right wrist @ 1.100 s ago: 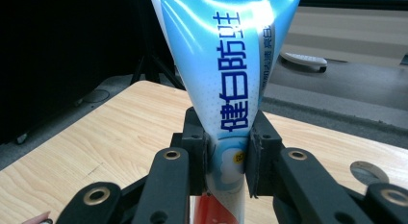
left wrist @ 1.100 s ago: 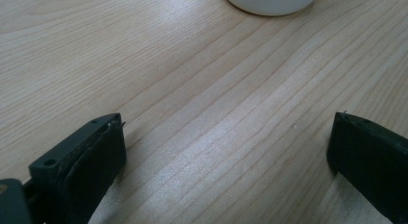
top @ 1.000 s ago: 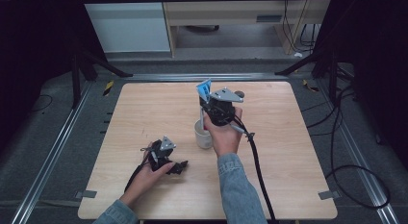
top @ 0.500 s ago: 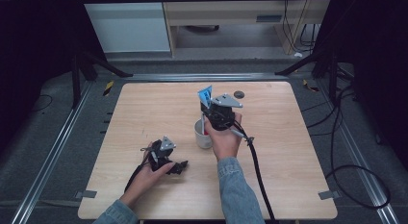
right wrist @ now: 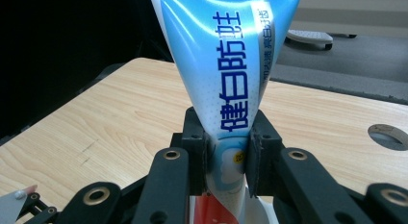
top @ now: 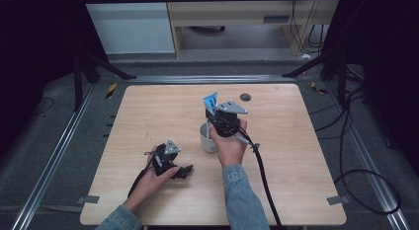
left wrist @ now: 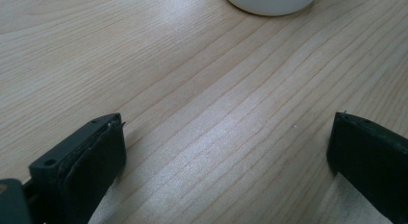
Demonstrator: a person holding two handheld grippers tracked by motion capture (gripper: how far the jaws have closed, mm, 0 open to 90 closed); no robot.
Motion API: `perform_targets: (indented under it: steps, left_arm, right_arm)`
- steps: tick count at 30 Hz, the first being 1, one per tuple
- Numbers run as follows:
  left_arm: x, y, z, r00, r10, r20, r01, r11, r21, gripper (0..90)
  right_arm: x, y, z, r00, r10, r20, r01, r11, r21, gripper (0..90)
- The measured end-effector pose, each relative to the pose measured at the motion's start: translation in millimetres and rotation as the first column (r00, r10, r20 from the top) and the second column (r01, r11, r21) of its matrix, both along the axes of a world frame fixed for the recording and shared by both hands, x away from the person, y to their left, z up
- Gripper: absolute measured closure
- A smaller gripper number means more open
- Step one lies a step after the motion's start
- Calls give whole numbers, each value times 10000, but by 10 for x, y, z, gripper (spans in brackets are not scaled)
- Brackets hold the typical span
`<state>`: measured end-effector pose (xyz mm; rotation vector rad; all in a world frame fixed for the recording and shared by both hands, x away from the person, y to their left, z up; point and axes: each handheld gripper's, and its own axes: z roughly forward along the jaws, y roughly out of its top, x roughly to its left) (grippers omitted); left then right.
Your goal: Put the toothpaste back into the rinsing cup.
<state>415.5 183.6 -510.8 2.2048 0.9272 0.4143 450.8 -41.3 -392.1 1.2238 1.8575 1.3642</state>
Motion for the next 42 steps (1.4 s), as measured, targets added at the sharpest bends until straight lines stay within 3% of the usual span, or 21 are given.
perform_targets:
  steps: [42]
  left_arm:
    - [-1, 1, 1, 10000, -8, -32, 8, 10000, 10, 0]
  right_arm:
    - [26, 8, -278, 9981, -41, -610, 62, 9994, 344, 729]
